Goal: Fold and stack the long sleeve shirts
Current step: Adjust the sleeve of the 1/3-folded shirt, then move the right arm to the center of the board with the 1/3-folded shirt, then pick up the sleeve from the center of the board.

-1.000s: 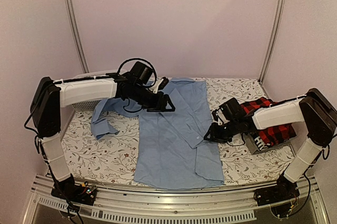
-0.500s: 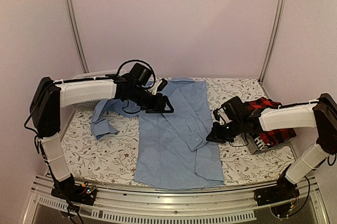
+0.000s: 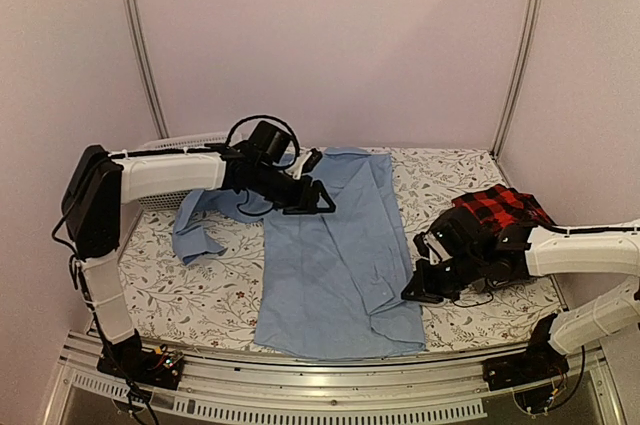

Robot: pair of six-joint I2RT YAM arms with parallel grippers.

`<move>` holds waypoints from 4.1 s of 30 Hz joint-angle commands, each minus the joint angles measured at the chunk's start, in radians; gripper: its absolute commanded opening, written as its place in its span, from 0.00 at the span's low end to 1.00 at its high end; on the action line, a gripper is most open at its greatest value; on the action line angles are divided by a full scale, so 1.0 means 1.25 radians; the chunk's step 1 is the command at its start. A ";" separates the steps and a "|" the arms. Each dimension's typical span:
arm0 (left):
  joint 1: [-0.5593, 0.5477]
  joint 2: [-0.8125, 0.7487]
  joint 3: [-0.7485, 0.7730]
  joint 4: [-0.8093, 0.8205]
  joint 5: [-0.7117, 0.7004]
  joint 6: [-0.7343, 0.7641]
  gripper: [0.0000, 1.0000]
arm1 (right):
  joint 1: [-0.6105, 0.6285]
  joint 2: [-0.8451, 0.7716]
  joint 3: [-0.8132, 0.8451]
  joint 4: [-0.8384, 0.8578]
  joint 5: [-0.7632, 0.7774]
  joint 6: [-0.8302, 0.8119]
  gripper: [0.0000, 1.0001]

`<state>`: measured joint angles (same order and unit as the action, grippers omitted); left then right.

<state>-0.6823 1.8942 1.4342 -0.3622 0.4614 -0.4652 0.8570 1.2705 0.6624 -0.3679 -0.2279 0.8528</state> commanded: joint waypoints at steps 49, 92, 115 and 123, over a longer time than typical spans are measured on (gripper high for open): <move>0.015 -0.088 -0.151 0.011 -0.128 -0.021 0.52 | -0.287 0.605 0.609 0.215 -0.012 -0.204 0.19; 0.120 -0.418 -0.458 -0.087 -0.426 -0.153 0.55 | -0.490 0.902 0.896 0.075 -0.045 -0.261 0.30; 0.167 -0.410 -0.585 0.085 -0.448 -0.173 0.70 | -0.328 0.624 0.805 0.048 0.013 -0.369 0.45; 0.088 -0.294 -0.519 0.004 -0.615 -0.204 0.70 | -0.272 0.548 0.751 0.054 0.036 -0.366 0.45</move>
<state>-0.5201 1.4761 0.7395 -0.3199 -0.1909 -0.7086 0.4950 2.0205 1.6318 -0.2935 -0.2176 0.4026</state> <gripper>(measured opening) 0.700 0.447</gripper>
